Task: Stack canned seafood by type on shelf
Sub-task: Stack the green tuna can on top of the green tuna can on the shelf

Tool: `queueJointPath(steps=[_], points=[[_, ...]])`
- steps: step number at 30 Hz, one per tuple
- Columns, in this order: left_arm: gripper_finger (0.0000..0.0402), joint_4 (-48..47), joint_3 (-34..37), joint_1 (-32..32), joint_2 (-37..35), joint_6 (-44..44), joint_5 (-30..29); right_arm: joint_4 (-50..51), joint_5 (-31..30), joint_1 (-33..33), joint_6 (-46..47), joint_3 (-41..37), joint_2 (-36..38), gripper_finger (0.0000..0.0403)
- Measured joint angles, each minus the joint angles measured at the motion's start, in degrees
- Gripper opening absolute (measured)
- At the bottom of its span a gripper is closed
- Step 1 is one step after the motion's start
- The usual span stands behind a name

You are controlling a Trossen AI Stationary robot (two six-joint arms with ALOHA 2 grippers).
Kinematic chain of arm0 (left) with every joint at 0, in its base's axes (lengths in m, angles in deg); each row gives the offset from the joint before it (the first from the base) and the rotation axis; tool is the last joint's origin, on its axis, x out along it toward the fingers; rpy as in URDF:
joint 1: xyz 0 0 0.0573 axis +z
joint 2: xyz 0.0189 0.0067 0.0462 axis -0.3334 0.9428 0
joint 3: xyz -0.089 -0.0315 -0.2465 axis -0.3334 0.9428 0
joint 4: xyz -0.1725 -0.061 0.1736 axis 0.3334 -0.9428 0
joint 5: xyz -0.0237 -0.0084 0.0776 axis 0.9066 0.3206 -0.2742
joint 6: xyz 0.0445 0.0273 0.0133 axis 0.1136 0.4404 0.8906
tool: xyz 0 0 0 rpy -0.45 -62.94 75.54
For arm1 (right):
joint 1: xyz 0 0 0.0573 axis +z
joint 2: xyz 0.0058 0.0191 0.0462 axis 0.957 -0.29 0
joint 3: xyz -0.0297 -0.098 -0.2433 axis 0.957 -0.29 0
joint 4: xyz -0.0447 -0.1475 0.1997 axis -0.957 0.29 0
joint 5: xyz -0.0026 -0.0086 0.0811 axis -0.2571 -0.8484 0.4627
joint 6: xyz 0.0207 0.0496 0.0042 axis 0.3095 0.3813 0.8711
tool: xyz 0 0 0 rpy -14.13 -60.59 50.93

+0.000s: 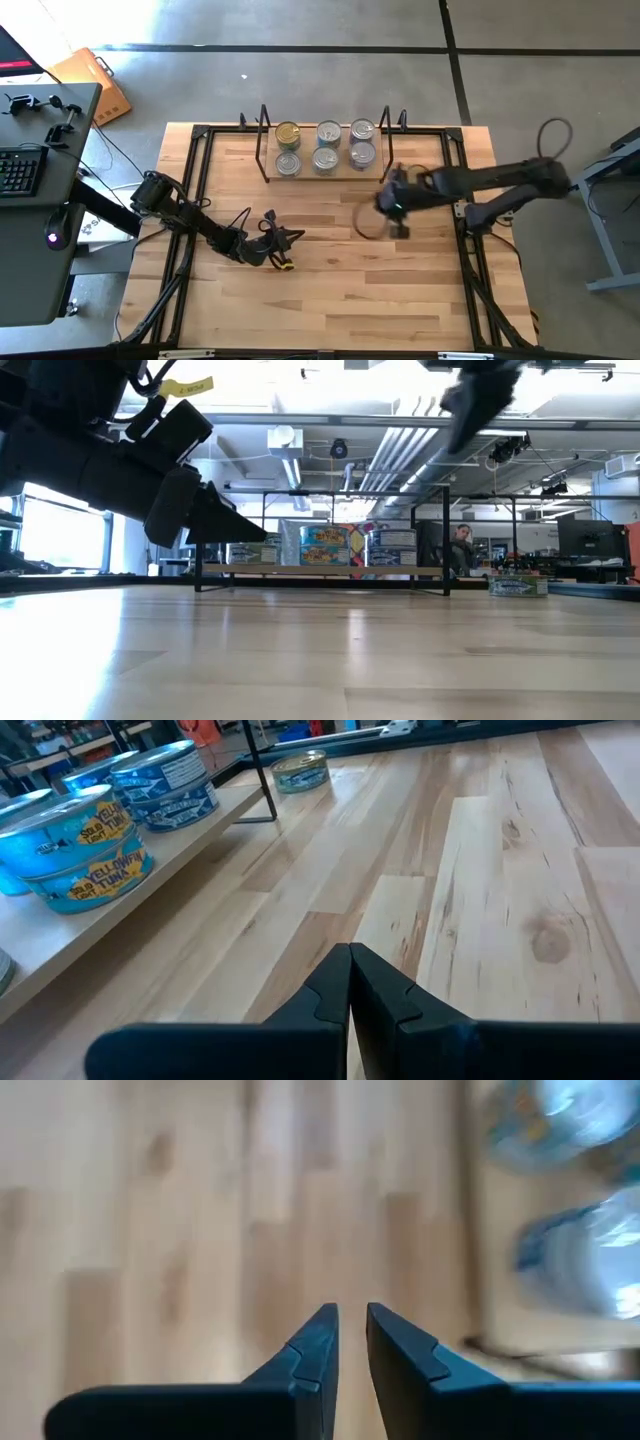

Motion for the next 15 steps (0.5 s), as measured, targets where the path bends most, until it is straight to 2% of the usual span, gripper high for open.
queueJointPath(steps=[3, 7, 11, 15], points=[[0.0000, 0.0, 0.0, 0.0, 0.0, 0.0, 0.0, 0.4, 0.0, 4.1, 8.0, -7.5, 6.6, 0.0046], [0.0000, 0.4, 0.0, 0.0, 0.0, 0.0, 0.0, 3.8, -5.3, 5.1, 23.0, -18.6, 14.9, 0.0046], [0.0000, 0.4, 0.0, 0.2, 0.0, 0.1, 0.0, 5.7, -12.8, 0.9, 37.0, -28.7, 21.0, 0.0046], [0.0000, 0.7, 0.0, 0.2, 0.0, 1.1, 0.0, 0.5, -17.8, -6.0, 45.5, -36.4, 23.9, 0.0046]])
